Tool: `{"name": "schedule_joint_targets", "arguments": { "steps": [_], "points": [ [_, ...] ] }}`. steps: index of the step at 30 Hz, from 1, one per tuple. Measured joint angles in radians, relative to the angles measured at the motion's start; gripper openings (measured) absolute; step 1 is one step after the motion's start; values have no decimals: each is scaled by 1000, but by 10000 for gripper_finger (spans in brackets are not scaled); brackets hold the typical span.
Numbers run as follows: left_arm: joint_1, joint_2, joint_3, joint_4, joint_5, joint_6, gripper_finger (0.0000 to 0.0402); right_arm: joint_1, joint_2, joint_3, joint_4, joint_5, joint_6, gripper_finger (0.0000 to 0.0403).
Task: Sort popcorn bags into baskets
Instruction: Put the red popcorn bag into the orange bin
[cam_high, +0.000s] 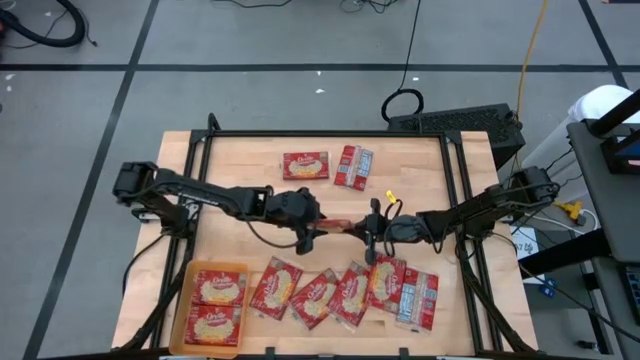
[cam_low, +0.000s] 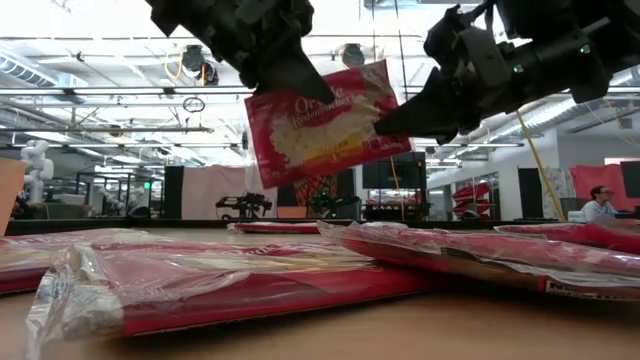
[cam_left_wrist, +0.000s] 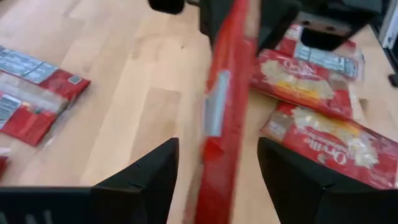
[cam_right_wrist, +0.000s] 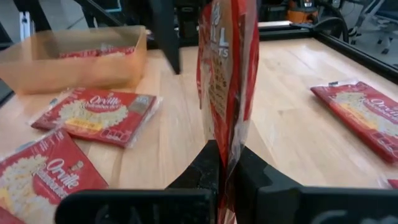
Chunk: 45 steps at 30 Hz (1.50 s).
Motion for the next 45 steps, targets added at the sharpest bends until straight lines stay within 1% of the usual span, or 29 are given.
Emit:
{"name": "schedule_joint_targets", "arguments": {
  "steps": [2,4,7,11,12,13,16,21,24,26,28,30,32,35,37,40,42,45],
  "points": [
    [1,3,0,3,-2,1,199,0,0,0,-18,0,1,6],
    [-1,3,0,6,2,1,172,0,0,0,-37,-1,0,6],
    [-2,1,0,1,27,3,119,0,0,0,-31,-2,0,6],
    [-1,1,0,-33,56,4,38,1,0,0,-29,-5,-2,7],
    [-1,1,0,-37,55,3,23,1,0,0,-26,-6,-2,9],
    [-2,0,1,-41,57,-4,17,1,0,0,-25,-6,-3,12],
    [-2,-18,2,-67,66,-43,24,1,0,0,-2,-5,-8,32],
    [-12,-75,0,-158,101,-109,37,2,0,0,18,-1,-9,100],
    [-38,-133,0,-241,100,-130,25,1,0,1,19,0,-17,138],
    [-63,-174,0,-299,102,-156,16,1,0,0,13,0,-23,157],
    [-93,-221,0,-356,103,-199,16,2,0,-4,15,0,-26,170],
    [-131,-265,0,-413,99,-258,18,1,0,-15,16,0,-27,178],
    [-177,-302,0,-460,66,-336,26,2,0,-26,14,-1,-21,181],
    [-265,-346,0,-538,22,-467,30,2,0,-46,16,0,5,181],
    [-334,-365,0,-589,-5,-571,25,2,0,-59,14,-1,22,179],
    [-443,-381,0,-606,-90,-737,17,2,0,-75,32,-1,27,177],
    [-519,-387,0,-612,-156,-839,17,2,0,-80,48,-1,26,177],
    [-625,-386,0,-632,-226,-986,24,2,0,-81,66,-1,10,176]
  ]
}}
